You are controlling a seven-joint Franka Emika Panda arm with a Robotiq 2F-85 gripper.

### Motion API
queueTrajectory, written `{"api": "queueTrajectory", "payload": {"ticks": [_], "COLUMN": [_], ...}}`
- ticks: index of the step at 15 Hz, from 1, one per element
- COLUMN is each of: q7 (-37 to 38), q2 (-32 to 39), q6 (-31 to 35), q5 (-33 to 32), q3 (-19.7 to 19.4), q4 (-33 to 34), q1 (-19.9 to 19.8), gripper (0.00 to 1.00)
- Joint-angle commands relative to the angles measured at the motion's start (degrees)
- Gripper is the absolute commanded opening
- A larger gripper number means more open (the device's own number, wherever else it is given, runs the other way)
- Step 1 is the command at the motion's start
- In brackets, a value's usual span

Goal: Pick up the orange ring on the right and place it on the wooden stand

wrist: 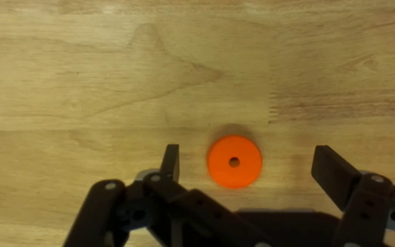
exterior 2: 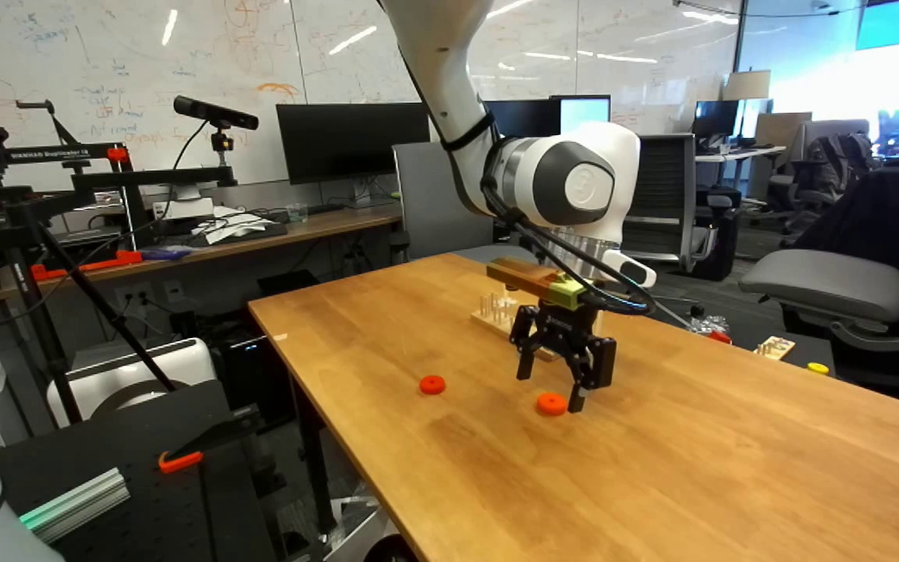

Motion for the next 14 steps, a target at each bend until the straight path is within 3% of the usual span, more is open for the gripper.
{"api": "queueTrajectory", "payload": {"ticks": [1,8,9,11,14], "q7": [0.0,-0.4,-0.4,-0.5,-0.7], "q2": [1.4,3.4,3.6,3.9,4.2], "q6": [-3.3,-5.8,-5.9,-6.2,-7.6], "q5": [0.7,0.8,0.8,0.9,1.0], "q3": [-0.2,-0.1,-0.1,0.0,0.0], "q4": [3.3,5.8,6.0,6.4,7.5], "q1": [0.0,-0.3,-0.3,-0.4,-0.6], "gripper": [1.00,1.00,0.75,0.66,0.42]}}
